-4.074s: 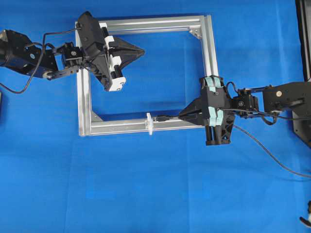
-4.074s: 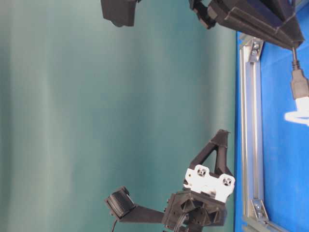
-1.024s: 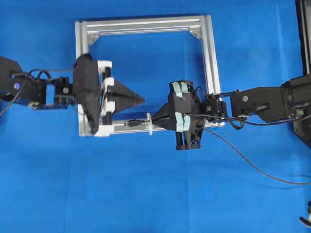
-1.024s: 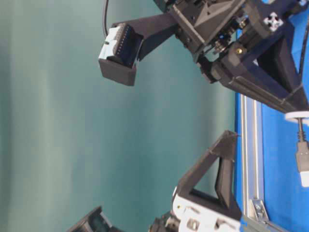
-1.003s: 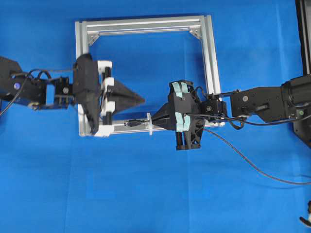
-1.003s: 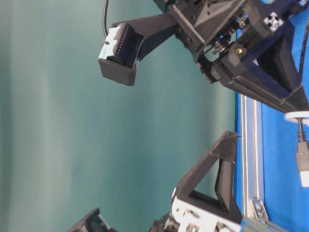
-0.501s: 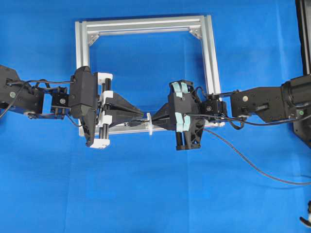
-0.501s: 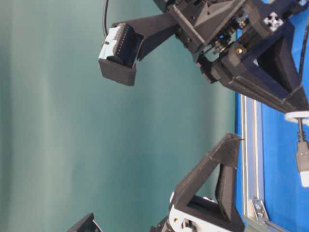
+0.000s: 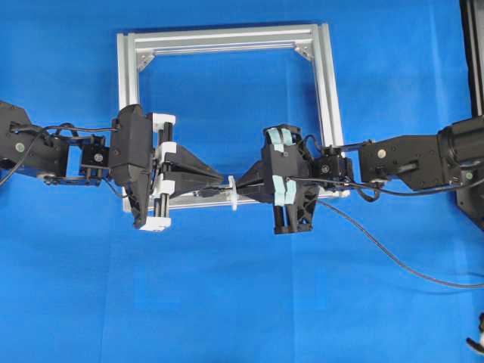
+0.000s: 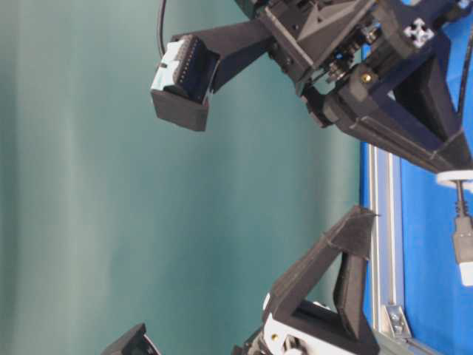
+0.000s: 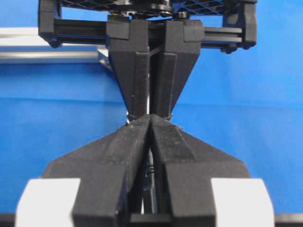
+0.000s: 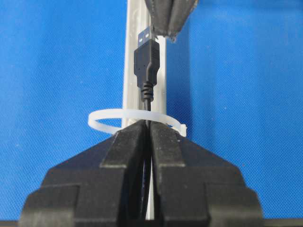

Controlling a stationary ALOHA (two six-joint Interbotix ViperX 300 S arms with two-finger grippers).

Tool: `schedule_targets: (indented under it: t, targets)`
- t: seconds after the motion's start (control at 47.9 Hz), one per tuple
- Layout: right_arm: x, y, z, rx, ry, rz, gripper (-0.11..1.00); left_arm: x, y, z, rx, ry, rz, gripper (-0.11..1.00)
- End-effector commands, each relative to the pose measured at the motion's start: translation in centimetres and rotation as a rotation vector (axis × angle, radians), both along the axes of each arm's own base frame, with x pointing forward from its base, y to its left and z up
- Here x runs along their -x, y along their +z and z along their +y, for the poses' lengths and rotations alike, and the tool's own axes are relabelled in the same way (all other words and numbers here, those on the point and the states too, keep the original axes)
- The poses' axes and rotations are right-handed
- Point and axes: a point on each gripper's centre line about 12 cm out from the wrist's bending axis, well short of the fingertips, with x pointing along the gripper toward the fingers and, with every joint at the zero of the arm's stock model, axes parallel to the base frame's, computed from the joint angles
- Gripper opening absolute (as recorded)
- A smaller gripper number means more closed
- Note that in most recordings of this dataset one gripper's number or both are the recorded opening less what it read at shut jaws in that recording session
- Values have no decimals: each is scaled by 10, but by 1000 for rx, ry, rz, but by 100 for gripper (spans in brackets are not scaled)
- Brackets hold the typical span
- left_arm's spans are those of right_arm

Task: Insert the wire through the string loop located in the center.
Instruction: 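Move the left gripper to the plug emerging from the loop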

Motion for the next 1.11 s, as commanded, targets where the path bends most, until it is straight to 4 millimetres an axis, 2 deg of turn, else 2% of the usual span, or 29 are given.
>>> schedule_targets:
  t: [0.0, 0.042, 0.084, 0.167, 0.292, 0.397, 0.752, 0.94, 1.086]
  targets:
    - [-5, 11, 2, 1, 5, -35, -2, -4, 13, 1, -1, 2, -43, 1]
    - [-4, 11, 1, 1, 5, -34, -2, -5, 14, 1, 1, 3, -45, 3]
    - [-4, 11, 1, 1, 5, -34, -2, -5, 14, 1, 3, 3, -44, 11]
    - [-4, 11, 1, 1, 3, -34, -2, -5, 15, 2, 9, 6, -50, 33]
    - [-4, 10, 2, 2, 6, -32, -2, -5, 14, 2, 8, 8, -44, 71]
    - [-4, 10, 1, 2, 6, -32, -2, -4, 13, 4, 11, 13, -40, 90]
    - [-4, 11, 1, 2, 6, -34, -2, -3, 9, 4, 14, 14, -7, 92]
    - [-4, 10, 1, 2, 5, -32, -2, -2, -3, 2, 13, 8, 57, 92]
    - [-4, 10, 1, 2, 6, -32, -2, -3, -22, -2, 16, -2, 111, 92]
